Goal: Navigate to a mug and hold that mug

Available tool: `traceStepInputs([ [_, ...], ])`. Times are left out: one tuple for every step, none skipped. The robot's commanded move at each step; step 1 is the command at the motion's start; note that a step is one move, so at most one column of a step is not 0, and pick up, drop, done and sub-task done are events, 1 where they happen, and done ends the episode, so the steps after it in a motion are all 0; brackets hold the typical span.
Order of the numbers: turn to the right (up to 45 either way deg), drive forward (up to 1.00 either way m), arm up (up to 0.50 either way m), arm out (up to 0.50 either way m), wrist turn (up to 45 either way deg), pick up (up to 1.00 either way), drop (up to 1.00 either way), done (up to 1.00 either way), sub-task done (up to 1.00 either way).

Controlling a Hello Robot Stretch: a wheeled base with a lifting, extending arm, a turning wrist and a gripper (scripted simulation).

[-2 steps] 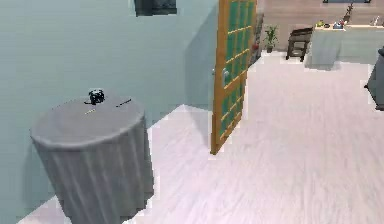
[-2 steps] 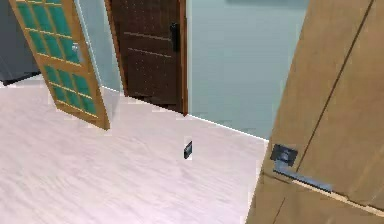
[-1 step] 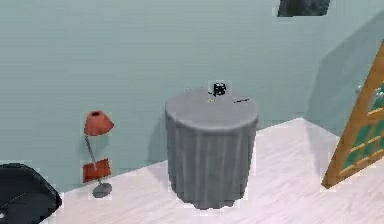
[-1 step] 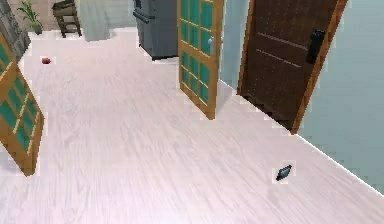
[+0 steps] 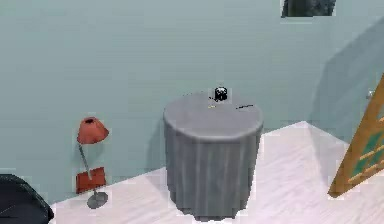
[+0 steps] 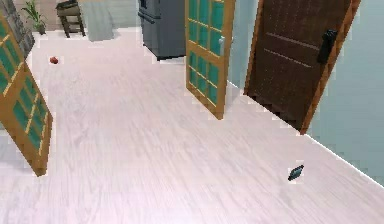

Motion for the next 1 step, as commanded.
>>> traceStepInputs([
  [33.0,0.00,0.00,0.00,0.0,0.00,0.00,0.00,0.00],
])
